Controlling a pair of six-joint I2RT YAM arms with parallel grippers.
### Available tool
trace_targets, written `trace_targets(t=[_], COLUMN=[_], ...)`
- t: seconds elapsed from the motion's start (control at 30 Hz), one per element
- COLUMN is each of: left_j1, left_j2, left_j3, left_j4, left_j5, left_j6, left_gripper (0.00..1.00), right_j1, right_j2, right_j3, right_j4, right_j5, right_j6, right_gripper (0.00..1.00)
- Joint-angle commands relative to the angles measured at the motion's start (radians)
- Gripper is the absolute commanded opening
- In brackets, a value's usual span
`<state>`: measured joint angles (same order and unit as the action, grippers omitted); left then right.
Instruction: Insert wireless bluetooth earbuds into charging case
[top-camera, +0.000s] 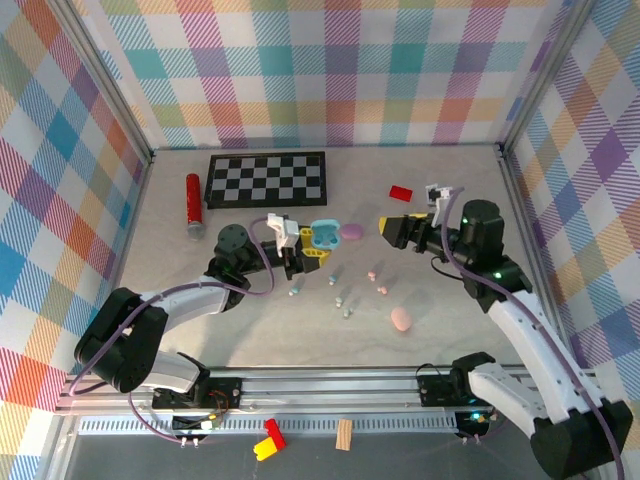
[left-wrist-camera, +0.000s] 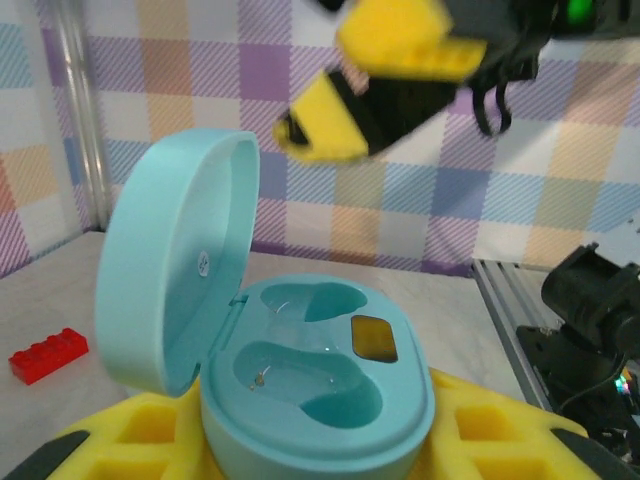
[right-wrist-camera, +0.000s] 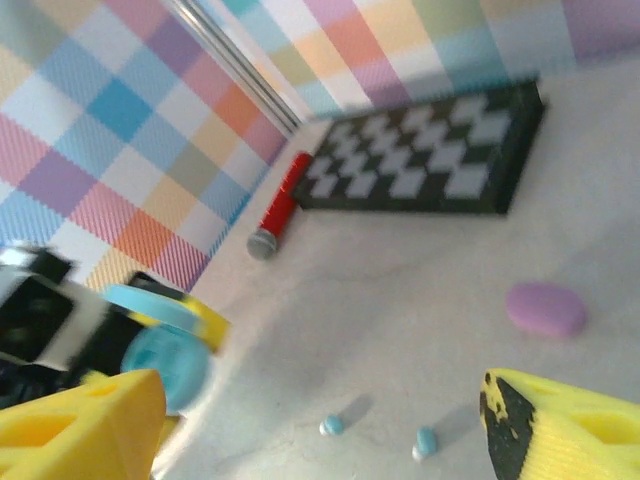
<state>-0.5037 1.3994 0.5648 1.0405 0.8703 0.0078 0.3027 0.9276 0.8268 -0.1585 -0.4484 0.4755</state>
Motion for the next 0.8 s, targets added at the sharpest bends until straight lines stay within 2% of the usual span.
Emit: trace_targets(t=[0.0,0.1,0.23,0.4,0.77], left_j1=[0.031,0.048,0.07,0.099,0.117], left_j2=[-0.008,-0.019,-0.048,-0.08,-0.094], left_j3=[-0.03,-0.049,-0.073,-0.092,-0.096], left_j4=[0.173,0.183,0.17,0.148,0.124], left_j5=[-0.004,-0.022,-0.046,-0.053,-0.043], left_j6=[-0.071,-0.074,-0.074,-0.074,-0.071], left_gripper=[0.37,0.37,0.37,0.37,0.37], right_j1=[-0.001,0.028,0.136,0.225,0.29], right_j2=[0.1,0.222,0.383,0.562,0.809], right_j3=[-0.039,-0.057,-0.041,-0.011,0.144], right_j4=[0.022,0.029,0.044,0.115,0.065], right_j5=[-0.052,-0.065,0.001,0.018,-0.03], right_j6=[0.17,0.19,0.173,0.2,0.142], right_gripper=[0.81,0.8,0.79,0.77,0.7])
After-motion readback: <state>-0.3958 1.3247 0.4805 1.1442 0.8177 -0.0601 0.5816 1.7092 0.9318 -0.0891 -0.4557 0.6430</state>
